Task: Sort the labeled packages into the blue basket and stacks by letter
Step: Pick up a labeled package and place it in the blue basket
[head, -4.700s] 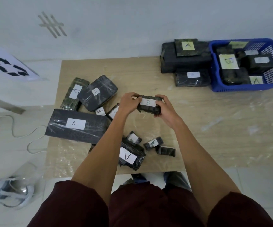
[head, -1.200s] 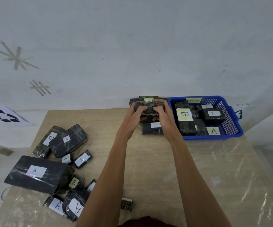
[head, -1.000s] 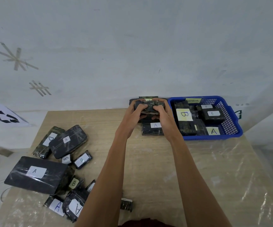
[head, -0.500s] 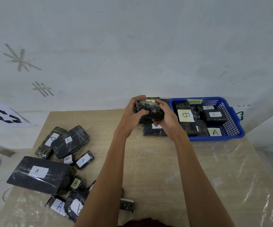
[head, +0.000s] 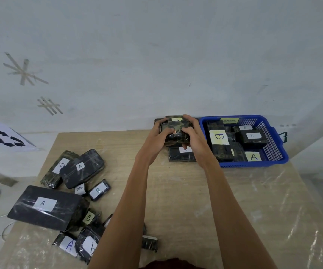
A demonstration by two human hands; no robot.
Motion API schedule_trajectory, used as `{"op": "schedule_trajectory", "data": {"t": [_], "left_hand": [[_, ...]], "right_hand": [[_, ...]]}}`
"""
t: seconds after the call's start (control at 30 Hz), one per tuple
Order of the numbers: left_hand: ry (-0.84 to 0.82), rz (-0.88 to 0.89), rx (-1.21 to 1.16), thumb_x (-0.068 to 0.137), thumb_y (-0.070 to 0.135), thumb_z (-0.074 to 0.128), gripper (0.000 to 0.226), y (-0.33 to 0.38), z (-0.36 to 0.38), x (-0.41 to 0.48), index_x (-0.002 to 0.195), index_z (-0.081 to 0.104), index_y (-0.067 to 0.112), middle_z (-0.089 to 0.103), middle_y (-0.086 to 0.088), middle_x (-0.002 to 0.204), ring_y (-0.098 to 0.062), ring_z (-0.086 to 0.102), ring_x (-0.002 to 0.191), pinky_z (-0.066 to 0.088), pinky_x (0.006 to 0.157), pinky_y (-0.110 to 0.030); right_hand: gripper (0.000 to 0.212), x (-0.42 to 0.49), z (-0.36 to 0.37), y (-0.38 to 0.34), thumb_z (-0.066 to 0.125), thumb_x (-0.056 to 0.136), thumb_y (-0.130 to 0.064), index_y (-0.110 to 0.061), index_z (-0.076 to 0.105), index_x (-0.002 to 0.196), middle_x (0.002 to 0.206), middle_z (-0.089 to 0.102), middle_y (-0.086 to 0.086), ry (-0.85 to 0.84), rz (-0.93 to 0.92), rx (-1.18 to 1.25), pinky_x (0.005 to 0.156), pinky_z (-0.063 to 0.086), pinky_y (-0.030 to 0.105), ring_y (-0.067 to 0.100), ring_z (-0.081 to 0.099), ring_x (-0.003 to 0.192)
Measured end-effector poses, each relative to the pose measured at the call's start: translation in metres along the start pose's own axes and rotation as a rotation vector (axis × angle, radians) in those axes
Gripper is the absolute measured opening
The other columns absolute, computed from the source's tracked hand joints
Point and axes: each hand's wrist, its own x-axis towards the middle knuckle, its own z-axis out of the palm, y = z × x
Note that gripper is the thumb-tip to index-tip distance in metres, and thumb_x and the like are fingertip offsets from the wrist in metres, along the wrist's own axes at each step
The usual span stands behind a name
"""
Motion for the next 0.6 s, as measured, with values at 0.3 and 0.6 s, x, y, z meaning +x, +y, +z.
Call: {"op": "schedule_trajectory", "data": {"t": [0.3, 0.6], "left_hand": [[0.024, 0.073, -0.001, 0.101, 0.009, 0.049, 0.033, -0.0039, 0.0028, -0.0036, 0.133, 0.049, 0.016, 0.064, -0.016, 0.122, -0.031, 0.068, 0.106, 0.058, 0.088, -0.041], [0.058, 0.069, -0.027, 0.101, 0.010, 0.049, 0.031, 0.0009, 0.0004, -0.0024, 0.132, 0.050, 0.016, 0.063, -0.013, 0.115, -0.020, 0.065, 0.093, 0.054, 0.071, -0.027]], "right_hand": [[0.031, 0.0002, 0.0022, -0.0053, 0.052, 0.102, -0.013, -0.030, 0.052, 0.128, 0.120, 0.061, 0.001, -0.026, -0.002, -0.013, 0.060, 0.055, 0.029, 0.026, 0.068, 0.102], [0.031, 0.0035, 0.0059, -0.0082, 0.048, 0.101, -0.009, -0.028, 0.054, 0.125, 0.123, 0.058, 0.004, -0.019, -0.016, 0.008, 0.065, 0.060, 0.038, 0.017, 0.069, 0.097]]}}
